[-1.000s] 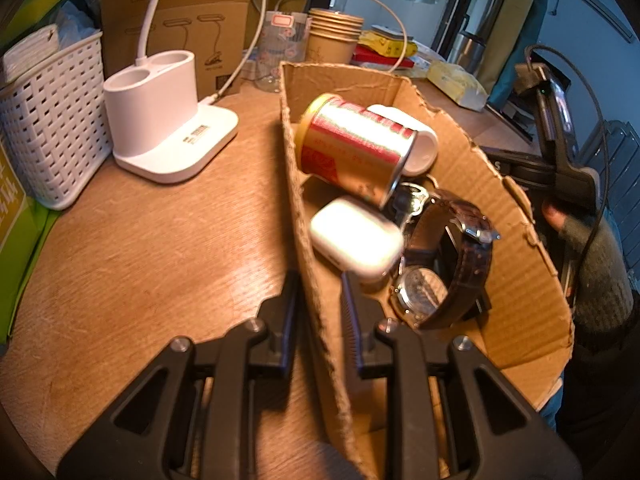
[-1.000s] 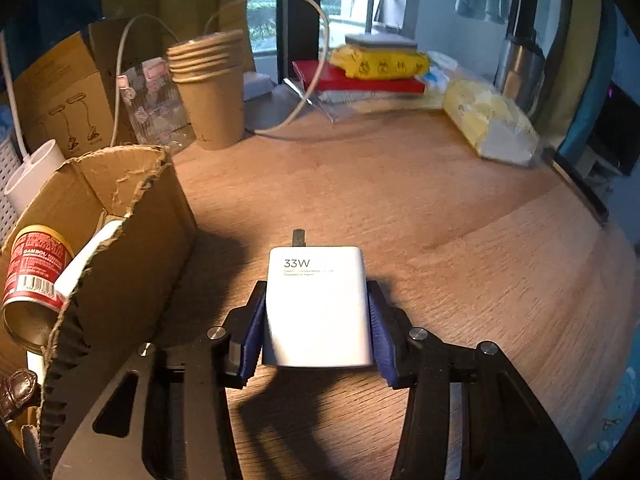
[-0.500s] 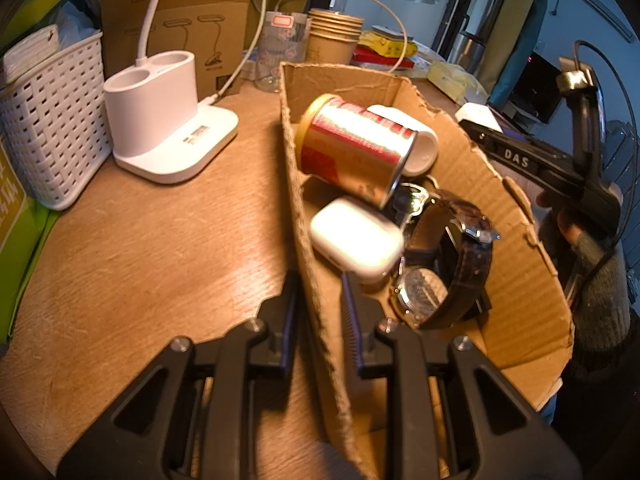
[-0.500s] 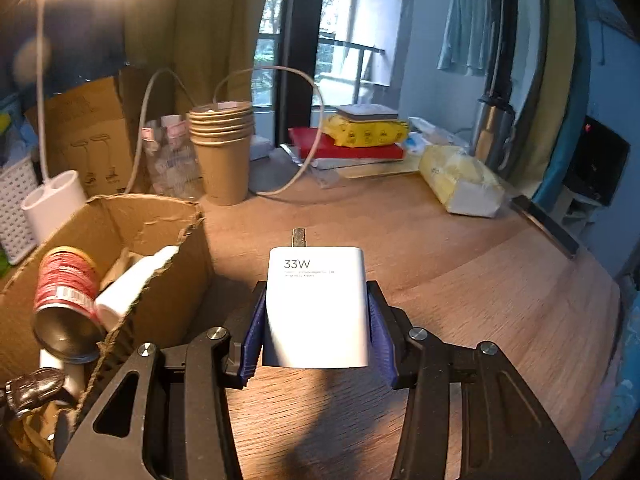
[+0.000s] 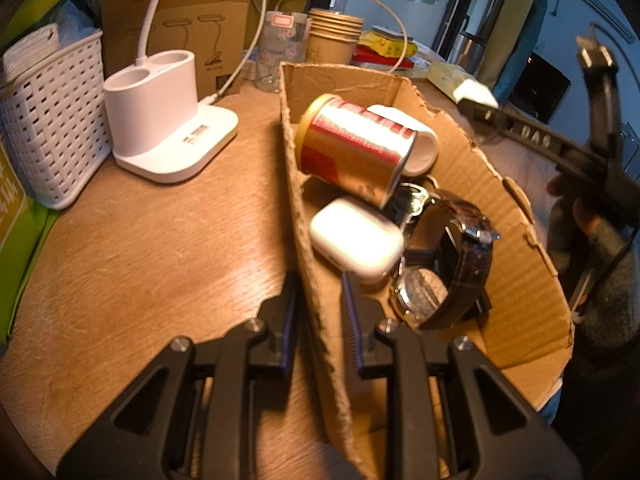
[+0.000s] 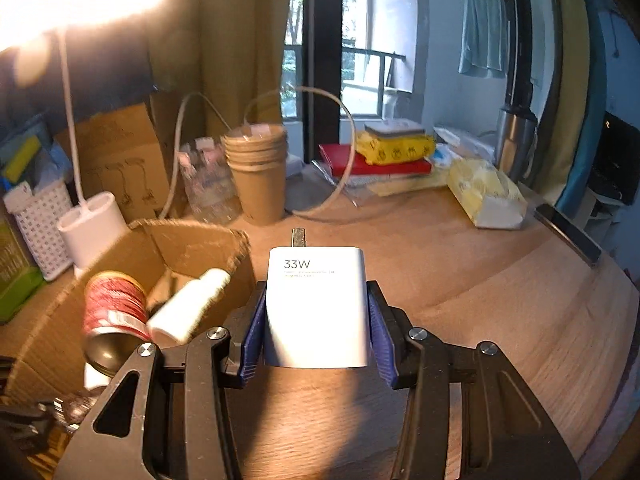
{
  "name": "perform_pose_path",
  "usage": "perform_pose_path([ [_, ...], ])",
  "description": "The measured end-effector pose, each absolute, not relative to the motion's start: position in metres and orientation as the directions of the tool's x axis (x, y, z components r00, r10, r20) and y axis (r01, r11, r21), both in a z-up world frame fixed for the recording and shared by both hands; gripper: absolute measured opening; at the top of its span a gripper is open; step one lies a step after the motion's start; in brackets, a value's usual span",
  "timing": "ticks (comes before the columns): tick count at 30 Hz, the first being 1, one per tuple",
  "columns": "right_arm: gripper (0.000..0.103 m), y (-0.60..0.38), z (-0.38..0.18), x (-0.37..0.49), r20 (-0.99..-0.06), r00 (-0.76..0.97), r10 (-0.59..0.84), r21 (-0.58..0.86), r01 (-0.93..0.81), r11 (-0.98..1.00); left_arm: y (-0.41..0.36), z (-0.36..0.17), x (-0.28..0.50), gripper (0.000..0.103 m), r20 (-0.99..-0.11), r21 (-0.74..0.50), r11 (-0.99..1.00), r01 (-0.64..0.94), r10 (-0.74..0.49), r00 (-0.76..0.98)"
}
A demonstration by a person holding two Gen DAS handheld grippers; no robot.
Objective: Organize rigid objects
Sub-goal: 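Carry the charger into the box beside the can and open the right gripper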
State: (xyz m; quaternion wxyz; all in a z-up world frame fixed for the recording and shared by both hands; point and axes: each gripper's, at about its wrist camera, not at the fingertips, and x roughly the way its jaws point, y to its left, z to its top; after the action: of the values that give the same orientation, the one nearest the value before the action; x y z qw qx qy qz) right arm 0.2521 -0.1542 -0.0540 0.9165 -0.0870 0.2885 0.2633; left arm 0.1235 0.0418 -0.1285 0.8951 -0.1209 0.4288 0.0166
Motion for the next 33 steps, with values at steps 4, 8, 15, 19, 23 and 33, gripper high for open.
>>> perform_pose_path([
  [4,0.049,-0.141,-0.039,0.245,-0.557,0.686,0.469,-0.018,-0.575,0.818,0.042,-0.128,0.124,0.023,-0.772,-0.202,0.970,-0.133,-0.074,0.632],
  [8,0.049,-0.123,-0.034,0.242,-0.560,0.652,0.512,-0.024,-0.630,0.776,0.042,-0.128,0.124,0.023,-0.772,-0.203,0.970,-0.133,-0.075,0.632],
  [15,0.049,-0.096,-0.036,0.238,-0.588,0.581,0.563,-0.023,-0.708,0.706,0.042,-0.128,0.124,0.023,-0.772,-0.202,0.970,-0.133,-0.074,0.632],
  [19,0.049,-0.087,-0.039,0.239,-0.606,0.540,0.583,-0.003,-0.735,0.678,0.042,-0.128,0.124,0.023,-0.772,-0.202,0.970,-0.133,-0.074,0.632],
  [23,0.049,-0.077,-0.041,0.241,-0.623,0.517,0.588,-0.006,-0.754,0.657,0.042,-0.128,0.124,0.023,-0.772,-0.203,0.970,-0.133,-0.074,0.632],
  [33,0.049,-0.054,-0.046,0.242,-0.677,0.459,0.575,-0.038,-0.802,0.596,0.042,-0.128,0.124,0.023,-0.772,-0.203,0.970,-0.133,-0.074,0.631],
])
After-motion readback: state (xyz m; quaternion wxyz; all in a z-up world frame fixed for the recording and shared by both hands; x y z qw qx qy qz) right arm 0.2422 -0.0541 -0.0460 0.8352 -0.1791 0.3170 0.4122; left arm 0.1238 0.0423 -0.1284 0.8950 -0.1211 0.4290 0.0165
